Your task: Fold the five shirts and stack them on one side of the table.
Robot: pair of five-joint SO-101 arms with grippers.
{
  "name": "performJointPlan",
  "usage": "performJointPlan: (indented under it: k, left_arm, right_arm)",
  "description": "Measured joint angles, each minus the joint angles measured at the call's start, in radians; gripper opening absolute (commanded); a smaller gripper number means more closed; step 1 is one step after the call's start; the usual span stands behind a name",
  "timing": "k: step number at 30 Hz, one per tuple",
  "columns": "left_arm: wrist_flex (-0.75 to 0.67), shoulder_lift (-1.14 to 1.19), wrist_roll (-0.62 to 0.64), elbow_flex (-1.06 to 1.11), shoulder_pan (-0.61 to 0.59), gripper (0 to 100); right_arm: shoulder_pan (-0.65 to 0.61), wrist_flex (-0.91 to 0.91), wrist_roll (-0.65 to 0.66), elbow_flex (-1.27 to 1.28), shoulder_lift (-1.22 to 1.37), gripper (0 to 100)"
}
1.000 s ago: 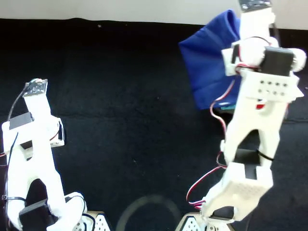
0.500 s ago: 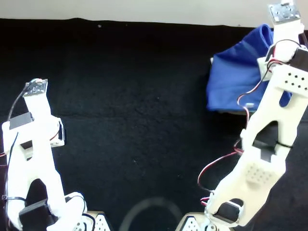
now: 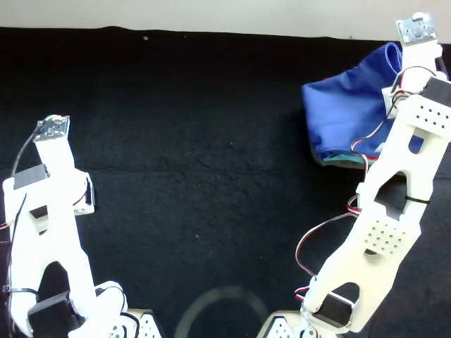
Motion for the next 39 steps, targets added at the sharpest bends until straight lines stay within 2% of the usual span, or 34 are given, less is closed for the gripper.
performJointPlan:
  k: [9,11,14,20,23,26,28,33,39]
  left_arm:
    - [0.0,0.0,0.0,0.0,0.0,12]
    - [0.0,0.0,0.0,0.0,0.0,12]
    - [0.0,0.0,0.0,0.0,0.0,12]
    - [0.021,0.0,0.0,-0.031,0.0,12]
    - [0.089,0.0,0.0,-0.089,0.0,12]
    - [0.152,0.0,0.0,-0.147,0.0,12]
    - [0.169,0.0,0.0,-0.169,0.0,12]
    - [0.172,0.0,0.0,-0.176,0.0,12]
    - [0.172,0.0,0.0,-0.176,0.0,12]
  right_arm:
    - [0.052,-0.097,0.0,0.0,0.069,15.6]
    - [0.052,-0.097,-0.005,0.0,0.069,19.3]
    - [0.058,-0.101,-0.094,0.0,0.068,24.7]
    - [0.071,-0.106,-0.365,-0.052,-0.002,24.4]
    - [0.068,-0.097,-0.446,-0.12,-0.055,16.2]
    - [0.044,-0.057,-0.462,-0.14,-0.077,1.2]
    - [0.02,-0.051,-0.459,-0.13,-0.075,0.9]
    - [-0.009,-0.058,-0.353,-0.11,0.0,0.7]
    - [0.063,-0.215,-0.341,-0.109,0.147,0.7]
